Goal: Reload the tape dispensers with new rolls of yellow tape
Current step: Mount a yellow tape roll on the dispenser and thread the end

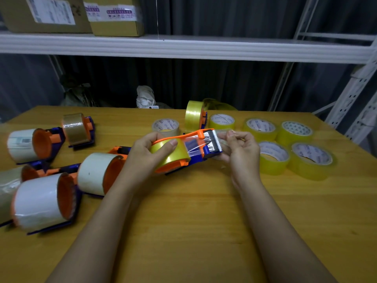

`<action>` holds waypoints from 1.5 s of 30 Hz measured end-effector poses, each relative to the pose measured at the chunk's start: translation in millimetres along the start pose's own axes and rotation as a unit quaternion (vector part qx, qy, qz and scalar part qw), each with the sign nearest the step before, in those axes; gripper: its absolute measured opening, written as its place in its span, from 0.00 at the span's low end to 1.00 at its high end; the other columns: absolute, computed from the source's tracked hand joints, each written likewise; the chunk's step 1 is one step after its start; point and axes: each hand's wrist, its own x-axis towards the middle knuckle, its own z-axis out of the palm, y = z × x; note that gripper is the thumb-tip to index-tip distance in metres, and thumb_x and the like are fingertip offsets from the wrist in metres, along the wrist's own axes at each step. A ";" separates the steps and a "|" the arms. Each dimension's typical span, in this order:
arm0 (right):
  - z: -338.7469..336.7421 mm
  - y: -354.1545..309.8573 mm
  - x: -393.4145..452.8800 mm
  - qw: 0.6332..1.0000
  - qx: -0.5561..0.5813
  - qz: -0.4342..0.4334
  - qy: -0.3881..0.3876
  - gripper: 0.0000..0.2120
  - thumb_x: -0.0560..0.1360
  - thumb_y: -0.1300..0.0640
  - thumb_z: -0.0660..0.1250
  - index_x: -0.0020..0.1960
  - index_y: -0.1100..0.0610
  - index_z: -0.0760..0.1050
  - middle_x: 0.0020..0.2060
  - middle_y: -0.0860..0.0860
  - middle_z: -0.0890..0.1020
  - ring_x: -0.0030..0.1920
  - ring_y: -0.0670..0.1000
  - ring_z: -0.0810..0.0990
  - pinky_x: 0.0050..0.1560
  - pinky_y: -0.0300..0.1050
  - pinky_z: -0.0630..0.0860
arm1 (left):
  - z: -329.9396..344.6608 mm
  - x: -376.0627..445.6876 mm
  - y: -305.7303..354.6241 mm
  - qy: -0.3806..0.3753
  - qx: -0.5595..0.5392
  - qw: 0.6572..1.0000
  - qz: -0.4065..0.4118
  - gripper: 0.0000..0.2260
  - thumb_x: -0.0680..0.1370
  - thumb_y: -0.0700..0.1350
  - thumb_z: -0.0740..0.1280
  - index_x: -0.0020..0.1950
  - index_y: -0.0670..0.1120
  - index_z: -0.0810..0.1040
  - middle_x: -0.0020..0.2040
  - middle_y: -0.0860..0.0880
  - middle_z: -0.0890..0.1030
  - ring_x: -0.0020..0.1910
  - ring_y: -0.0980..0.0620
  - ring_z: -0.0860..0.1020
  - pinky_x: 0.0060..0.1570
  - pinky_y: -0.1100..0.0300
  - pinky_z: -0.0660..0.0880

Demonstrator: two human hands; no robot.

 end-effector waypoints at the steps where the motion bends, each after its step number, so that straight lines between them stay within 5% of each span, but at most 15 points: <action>1: -0.3 -0.3 0.2 1.000 0.002 0.001 0.003 0.04 0.80 0.61 0.62 0.46 0.56 0.70 0.41 0.52 0.84 0.44 0.54 0.85 0.37 0.51 0.83 | -0.5 0.4 -0.9 -0.002 0.002 1.000 0.001 0.17 0.70 0.57 0.67 0.47 0.44 0.76 0.43 0.51 0.81 0.40 0.59 0.81 0.32 0.66 0.77; 4: -1.8 -5.2 1.5 0.999 0.024 0.016 0.024 0.05 0.82 0.59 0.59 0.46 0.56 0.68 0.43 0.54 0.83 0.37 0.50 0.85 0.29 0.45 0.81 | -3.1 2.0 -3.3 0.000 -0.005 1.000 0.017 0.17 0.72 0.57 0.70 0.45 0.43 0.76 0.43 0.45 0.80 0.38 0.54 0.80 0.32 0.63 0.75; 7: -5.5 -8.8 4.2 1.000 0.018 0.002 0.021 0.03 0.81 0.59 0.60 0.49 0.55 0.70 0.45 0.53 0.83 0.35 0.47 0.85 0.29 0.39 0.78 | -2.5 -0.3 -0.5 0.001 -0.021 1.000 0.022 0.12 0.72 0.55 0.67 0.43 0.46 0.77 0.40 0.51 0.81 0.37 0.55 0.80 0.30 0.64 0.75; 11: -11.5 -8.8 8.7 1.000 0.002 -0.011 0.001 0.06 0.78 0.57 0.66 0.55 0.53 0.77 0.51 0.48 0.82 0.49 0.47 0.84 0.47 0.44 0.82 | -4.4 -1.7 -0.6 0.017 -0.031 0.999 0.025 0.08 0.72 0.54 0.68 0.42 0.51 0.76 0.39 0.57 0.79 0.37 0.61 0.79 0.29 0.67 0.74; 14: -18.0 -3.4 13.4 0.997 -0.068 -0.031 0.026 0.07 0.75 0.51 0.71 0.53 0.46 0.80 0.58 0.46 0.80 0.57 0.42 0.77 0.56 0.40 0.75 | -6.0 -0.8 -0.6 0.033 -0.024 0.998 0.036 0.06 0.75 0.51 0.69 0.41 0.51 0.76 0.38 0.57 0.79 0.36 0.63 0.79 0.28 0.69 0.73; 17: -20.8 -1.3 17.0 0.992 -0.120 -0.037 0.031 0.09 0.74 0.48 0.71 0.53 0.44 0.80 0.62 0.48 0.76 0.60 0.42 0.73 0.55 0.32 0.69 | -4.1 0.1 0.7 0.032 -0.012 0.998 0.048 0.06 0.75 0.49 0.68 0.41 0.49 0.76 0.36 0.61 0.79 0.36 0.63 0.79 0.28 0.70 0.72; 21: -20.2 -2.9 15.4 0.979 -0.186 -0.075 0.041 0.18 0.75 0.52 0.70 0.64 0.50 0.75 0.57 0.48 0.72 0.50 0.40 0.71 0.46 0.24 0.69 | -3.3 -0.3 -0.8 0.040 0.000 0.998 0.056 0.07 0.75 0.49 0.69 0.40 0.49 0.76 0.37 0.54 0.78 0.36 0.63 0.78 0.28 0.71 0.71; 25: -18.3 -1.7 12.4 0.968 -0.199 -0.144 0.060 0.12 0.72 0.56 0.74 0.48 0.45 0.72 0.53 0.49 0.73 0.53 0.49 0.70 0.49 0.34 0.69 | -2.3 -0.7 -2.5 0.042 0.004 0.998 0.053 0.06 0.76 0.47 0.68 0.40 0.48 0.76 0.38 0.53 0.78 0.36 0.63 0.78 0.28 0.70 0.71; 30: -18.5 -1.6 11.8 0.971 -0.180 -0.145 0.057 0.05 0.73 0.55 0.73 0.42 0.47 0.78 0.50 0.53 0.80 0.47 0.47 0.75 0.42 0.28 0.70 | -2.2 -1.7 -0.3 0.047 0.001 0.998 0.049 0.05 0.77 0.46 0.66 0.41 0.50 0.76 0.40 0.53 0.78 0.37 0.64 0.78 0.27 0.71 0.71; 36: -13.6 -2.5 9.3 0.982 -0.145 -0.111 0.051 0.05 0.74 0.53 0.71 0.40 0.46 0.80 0.45 0.49 0.83 0.46 0.42 0.79 0.43 0.27 0.72 | -2.3 0.1 1.4 0.056 -0.007 0.997 0.052 0.06 0.74 0.49 0.70 0.40 0.51 0.75 0.38 0.56 0.78 0.36 0.64 0.78 0.27 0.70 0.72; 39: -12.6 -0.3 10.5 0.995 -0.090 -0.029 0.024 0.06 0.77 0.52 0.68 0.47 0.53 0.83 0.42 0.43 0.84 0.44 0.36 0.80 0.44 0.27 0.73 | -2.0 -0.8 2.1 0.059 -0.030 0.997 0.047 0.06 0.72 0.53 0.67 0.39 0.52 0.76 0.38 0.56 0.78 0.36 0.64 0.78 0.27 0.69 0.72; 41: -12.4 2.4 11.9 0.998 -0.051 0.039 -0.008 0.09 0.77 0.51 0.67 0.48 0.55 0.83 0.44 0.48 0.85 0.47 0.42 0.80 0.48 0.35 0.74 | -0.9 -1.7 2.8 0.058 -0.053 0.996 0.043 0.05 0.71 0.52 0.66 0.39 0.52 0.76 0.41 0.53 0.77 0.37 0.63 0.78 0.27 0.69 0.72; 45: -9.3 -0.2 8.0 0.989 0.060 0.131 -0.045 0.08 0.78 0.55 0.66 0.50 0.60 0.80 0.35 0.47 0.80 0.32 0.41 0.75 0.34 0.34 0.71 | 2.8 -2.9 5.7 0.060 -0.097 0.993 0.042 0.05 0.71 0.49 0.65 0.37 0.49 0.76 0.35 0.56 0.79 0.33 0.62 0.78 0.25 0.69 0.71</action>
